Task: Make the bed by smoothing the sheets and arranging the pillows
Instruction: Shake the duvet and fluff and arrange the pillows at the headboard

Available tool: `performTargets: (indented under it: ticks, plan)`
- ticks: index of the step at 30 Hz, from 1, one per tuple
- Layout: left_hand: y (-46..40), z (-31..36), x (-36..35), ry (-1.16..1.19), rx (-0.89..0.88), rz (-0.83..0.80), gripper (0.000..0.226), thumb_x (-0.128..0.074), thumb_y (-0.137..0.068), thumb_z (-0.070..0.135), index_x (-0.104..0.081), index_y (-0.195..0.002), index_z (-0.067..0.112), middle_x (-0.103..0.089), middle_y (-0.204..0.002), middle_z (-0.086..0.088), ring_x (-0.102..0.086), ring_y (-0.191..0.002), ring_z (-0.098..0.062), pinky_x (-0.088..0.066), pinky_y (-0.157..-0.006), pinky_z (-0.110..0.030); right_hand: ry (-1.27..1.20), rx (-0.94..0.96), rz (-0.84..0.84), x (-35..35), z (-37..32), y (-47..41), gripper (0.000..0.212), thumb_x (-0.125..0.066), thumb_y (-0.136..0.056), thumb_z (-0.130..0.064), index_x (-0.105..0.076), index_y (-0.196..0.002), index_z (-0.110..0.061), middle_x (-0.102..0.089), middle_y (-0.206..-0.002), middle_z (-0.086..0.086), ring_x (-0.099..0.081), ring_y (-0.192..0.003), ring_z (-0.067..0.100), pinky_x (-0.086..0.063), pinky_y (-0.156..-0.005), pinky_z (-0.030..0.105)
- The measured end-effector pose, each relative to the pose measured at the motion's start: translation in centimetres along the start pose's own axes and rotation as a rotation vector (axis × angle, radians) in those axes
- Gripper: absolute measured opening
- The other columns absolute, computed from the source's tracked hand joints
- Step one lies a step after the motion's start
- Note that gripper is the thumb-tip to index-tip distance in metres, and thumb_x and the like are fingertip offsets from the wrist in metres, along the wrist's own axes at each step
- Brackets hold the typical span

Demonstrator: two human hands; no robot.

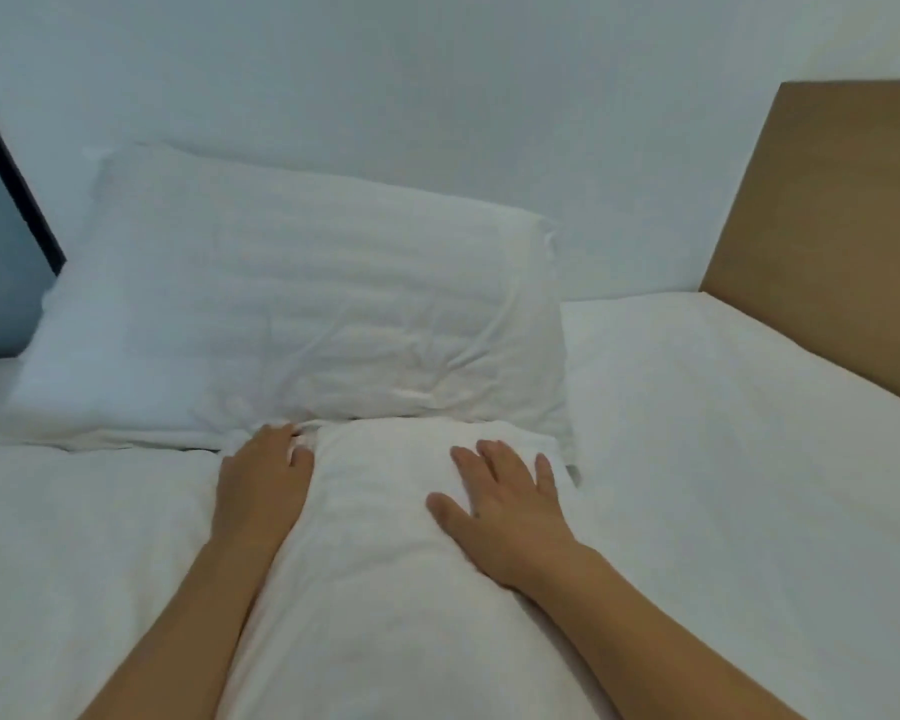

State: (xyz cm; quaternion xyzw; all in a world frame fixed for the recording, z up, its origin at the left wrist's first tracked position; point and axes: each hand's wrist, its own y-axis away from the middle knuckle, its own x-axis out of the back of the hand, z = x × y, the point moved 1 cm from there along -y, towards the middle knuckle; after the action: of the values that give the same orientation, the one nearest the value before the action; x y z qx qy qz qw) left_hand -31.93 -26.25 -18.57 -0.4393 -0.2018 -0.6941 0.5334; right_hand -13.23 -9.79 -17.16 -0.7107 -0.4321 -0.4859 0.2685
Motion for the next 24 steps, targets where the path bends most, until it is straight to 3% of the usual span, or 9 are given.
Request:
performTargets:
  ticks: [2,4,6,8,12,15,19,22,24]
  plan:
    - [4.9,2.6,1.2,-0.150,0.055,-0.248,0.059,-0.023,-0.097,0.054,-0.024,-0.151,0.029,-0.014,-0.161,-0.002,-0.017,-0.146,-0.026,-0.015,-0.115,-0.054,-0.134,-0.199,-0.172,0.8,3.4,5.2,0.080,-0.026,-0.084,-0.080,0.000,-0.151,-0.045,0.005,-0.162,-0.008,-0.004,-0.149,0.023,0.001,-0.118,0.054]
    - [10.7,4.8,1.3,-0.259,0.010,-0.426,0.066,-0.014,-0.095,0.065,0.004,-0.152,0.038,0.012,-0.161,0.011,0.007,-0.149,-0.019,0.000,-0.114,-0.060,-0.481,-0.425,-0.320,0.7,6.0,10.5,0.104,-0.038,-0.066,-0.093,-0.004,-0.152,-0.043,-0.015,-0.161,-0.003,-0.028,-0.142,0.026,-0.020,-0.116,0.050]
    - [16.1,5.8,1.0,-0.325,-0.102,-0.425,0.065,-0.009,-0.094,0.064,0.013,-0.150,0.041,0.018,-0.159,0.014,0.015,-0.148,-0.017,0.001,-0.112,-0.063,-0.721,-0.484,-0.413,0.5,7.0,15.2,0.119,-0.047,-0.057,-0.096,-0.023,-0.152,-0.029,-0.038,-0.152,-0.006,-0.044,-0.132,0.017,-0.033,-0.111,0.039]
    - [19.3,5.3,1.0,-0.377,-0.166,-0.351,0.063,-0.004,-0.094,0.060,0.018,-0.149,0.039,0.020,-0.159,0.015,0.016,-0.147,-0.016,0.000,-0.112,-0.064,-0.835,-0.468,-0.442,0.3,7.0,18.3,0.107,-0.054,-0.065,-0.087,-0.032,-0.149,-0.024,-0.044,-0.146,-0.008,-0.048,-0.125,0.014,-0.038,-0.104,0.032]
    - [22.0,5.2,2.1,-0.359,-0.078,-0.355,0.061,-0.004,-0.096,0.058,0.017,-0.150,0.038,0.019,-0.160,0.014,0.015,-0.147,-0.014,0.001,-0.115,-0.059,-1.042,-0.499,-0.482,0.9,6.5,21.4,0.106,-0.064,-0.074,-0.071,-0.015,-0.154,-0.019,-0.031,-0.155,-0.002,-0.039,-0.136,0.018,-0.034,-0.097,0.023]
    - [24.7,6.3,3.2,-0.303,0.013,-0.445,0.061,-0.007,-0.097,0.058,0.014,-0.151,0.037,0.018,-0.160,0.011,0.016,-0.147,-0.014,0.005,-0.116,-0.058,-1.007,-0.521,-0.492,0.7,6.5,22.2,0.100,-0.064,-0.069,-0.076,-0.036,-0.147,-0.020,-0.051,-0.141,-0.003,-0.055,-0.116,0.014,-0.044,-0.094,0.028]
    - [30.8,6.7,5.0,-0.342,-0.087,-0.403,0.079,0.017,-0.078,0.064,0.016,-0.151,0.034,0.017,-0.160,0.011,0.017,-0.147,-0.015,0.006,-0.118,-0.053,-0.811,-0.538,-0.458,-1.1,6.6,21.2,0.107,-0.055,-0.061,-0.088,-0.045,-0.143,-0.019,-0.054,-0.140,0.004,-0.056,-0.120,0.022,-0.043,-0.100,0.034]
    - [34.7,6.6,5.9,-0.314,-0.179,-0.359,0.088,0.025,-0.069,0.069,0.020,-0.150,0.034,0.021,-0.158,0.016,0.021,-0.146,-0.011,0.010,-0.118,-0.049,-0.720,-0.493,-0.382,-1.3,6.5,21.0,0.089,-0.048,-0.082,-0.075,-0.042,-0.144,-0.011,-0.049,-0.144,0.009,-0.050,-0.127,0.025,-0.035,-0.088,0.027]
    - [38.4,7.2,5.8,-0.312,-0.266,-0.352,0.086,0.027,-0.070,0.072,0.027,-0.147,0.033,0.033,-0.151,0.020,0.028,-0.143,-0.008,0.015,-0.116,-0.051,-0.764,-0.434,-0.320,-1.0,7.2,21.9,0.078,-0.045,-0.090,-0.065,-0.043,-0.143,-0.009,-0.048,-0.144,0.008,-0.047,-0.129,0.025,-0.037,-0.091,0.029]
